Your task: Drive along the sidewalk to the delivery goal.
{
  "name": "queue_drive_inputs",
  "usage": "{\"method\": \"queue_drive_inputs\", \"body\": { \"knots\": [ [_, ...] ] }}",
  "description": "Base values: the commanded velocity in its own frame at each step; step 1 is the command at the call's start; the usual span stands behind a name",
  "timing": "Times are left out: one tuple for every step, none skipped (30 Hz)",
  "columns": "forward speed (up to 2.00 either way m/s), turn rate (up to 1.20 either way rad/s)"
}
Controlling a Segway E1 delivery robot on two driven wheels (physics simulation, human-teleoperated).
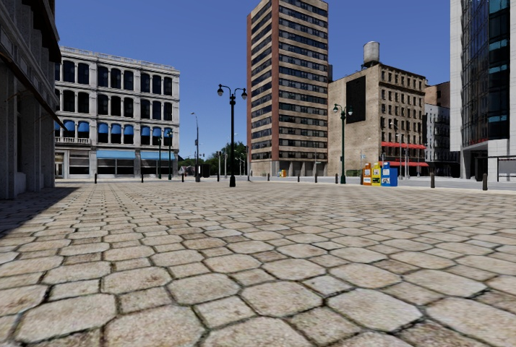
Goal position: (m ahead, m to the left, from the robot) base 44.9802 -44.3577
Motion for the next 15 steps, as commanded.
{"method": "queue_drive_inputs", "body": {
  "knots": [
    [0.00, 0.00],
    [0.00, 0.00],
    [0.00, 0.00],
    [0.00, 0.00],
    [0.00, 0.00],
    [0.00, 0.00],
    [0.00, 0.00],
    [0.00, 0.00],
    [0.00, 0.00],
    [0.00, 0.00],
    [0.00, 0.00],
    [0.00, 0.00],
    [0.00, 0.00],
    [0.00, 0.00],
    [0.00, 0.00]
  ]
}}
